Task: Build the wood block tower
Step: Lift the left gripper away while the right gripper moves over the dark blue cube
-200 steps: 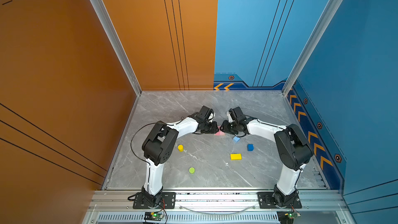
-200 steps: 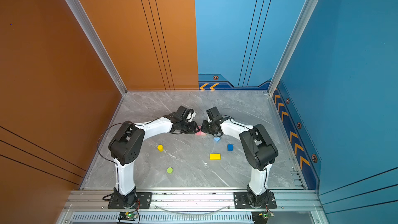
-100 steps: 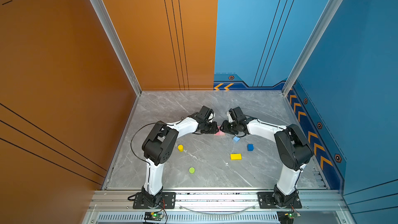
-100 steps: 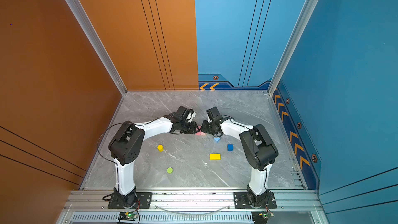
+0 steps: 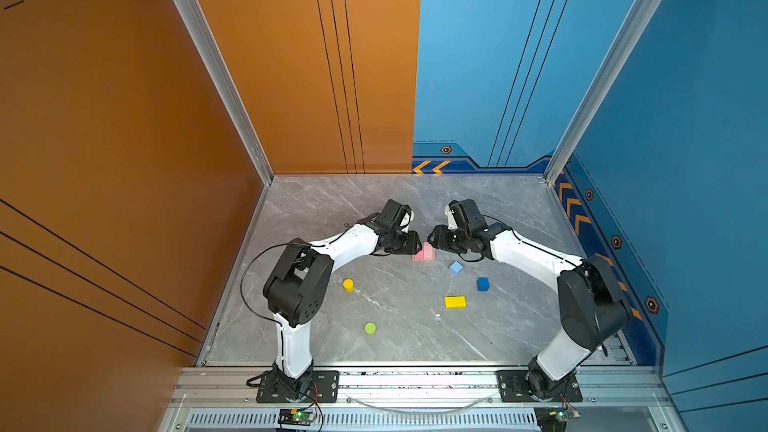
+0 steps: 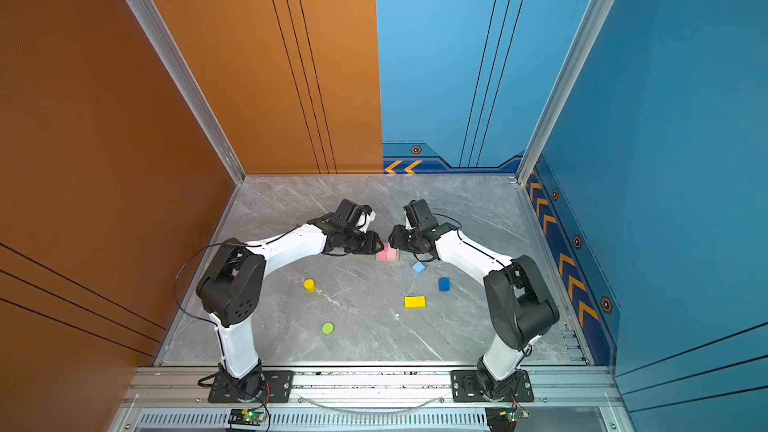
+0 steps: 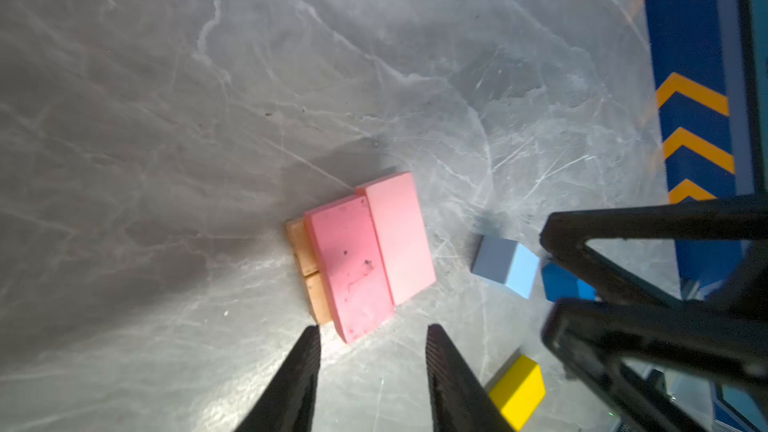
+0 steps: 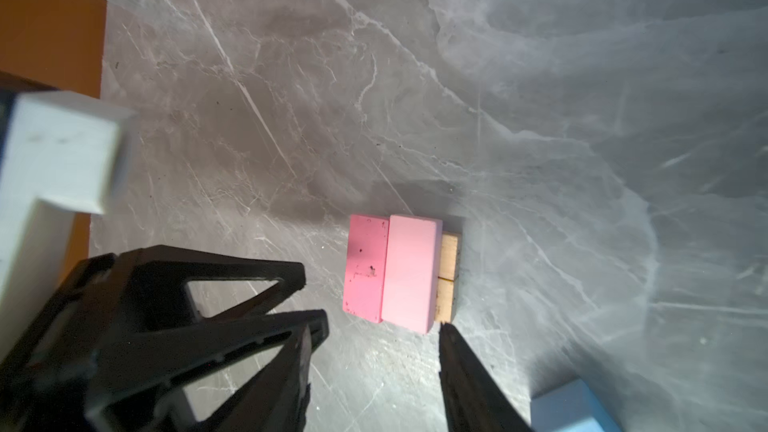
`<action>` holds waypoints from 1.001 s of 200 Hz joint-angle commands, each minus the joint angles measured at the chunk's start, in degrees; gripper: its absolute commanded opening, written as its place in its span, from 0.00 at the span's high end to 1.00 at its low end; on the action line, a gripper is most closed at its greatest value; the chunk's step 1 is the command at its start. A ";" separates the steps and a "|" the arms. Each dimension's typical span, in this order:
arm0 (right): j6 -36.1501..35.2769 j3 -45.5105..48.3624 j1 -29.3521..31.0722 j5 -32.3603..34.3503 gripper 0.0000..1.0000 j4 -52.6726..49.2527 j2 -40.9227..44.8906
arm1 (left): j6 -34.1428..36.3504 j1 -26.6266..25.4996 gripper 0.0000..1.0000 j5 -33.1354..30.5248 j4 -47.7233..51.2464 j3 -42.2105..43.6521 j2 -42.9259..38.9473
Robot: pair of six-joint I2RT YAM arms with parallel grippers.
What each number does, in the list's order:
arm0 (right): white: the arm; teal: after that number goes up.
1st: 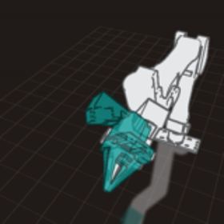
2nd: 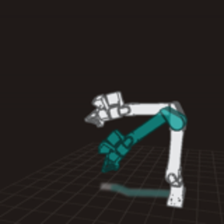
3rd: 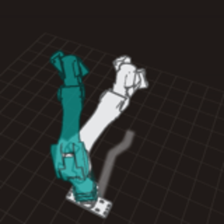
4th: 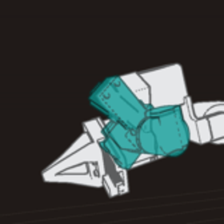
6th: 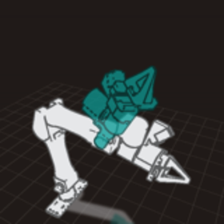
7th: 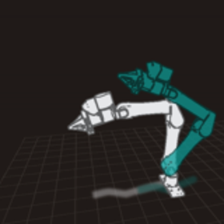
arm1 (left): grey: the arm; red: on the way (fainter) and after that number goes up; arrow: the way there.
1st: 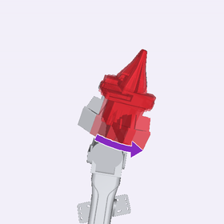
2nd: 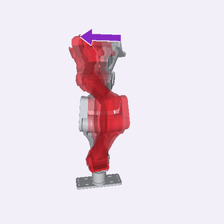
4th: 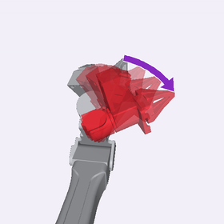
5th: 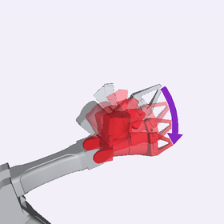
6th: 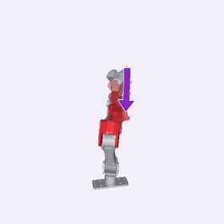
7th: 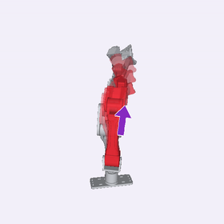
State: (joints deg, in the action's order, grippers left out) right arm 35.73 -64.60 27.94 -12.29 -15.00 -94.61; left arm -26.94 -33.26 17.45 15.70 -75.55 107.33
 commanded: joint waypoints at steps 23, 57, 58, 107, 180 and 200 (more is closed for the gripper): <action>-3.62 3.70 -0.87 7.29 0.47 -9.70 9.07 | 1.56 0.21 0.51 -2.43 1.68 2.61 -8.30; -3.87 8.22 -0.96 13.42 0.46 -16.01 16.63 | 1.80 -1.26 0.51 -4.48 1.62 5.29 -12.47; -3.84 8.37 -0.96 13.65 0.46 -16.15 16.90 | 1.80 -1.32 0.50 -4.55 1.61 5.40 -12.52; -2.29 16.14 -1.23 18.64 0.47 -23.02 25.40 | 2.16 -4.35 0.50 -7.39 1.59 8.23 -14.98; -2.52 21.59 -3.31 20.44 0.46 -26.74 28.69 | 2.12 -8.07 0.50 -7.69 0.11 9.31 -14.18; -3.79 21.44 -4.09 19.55 0.46 -26.04 26.98 | 2.02 -8.62 0.50 -8.29 0.17 10.03 -14.70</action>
State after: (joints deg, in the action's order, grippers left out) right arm 33.26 -43.64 24.73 6.33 -39.59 -65.93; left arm -25.87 -41.17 10.48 16.12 -66.67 93.84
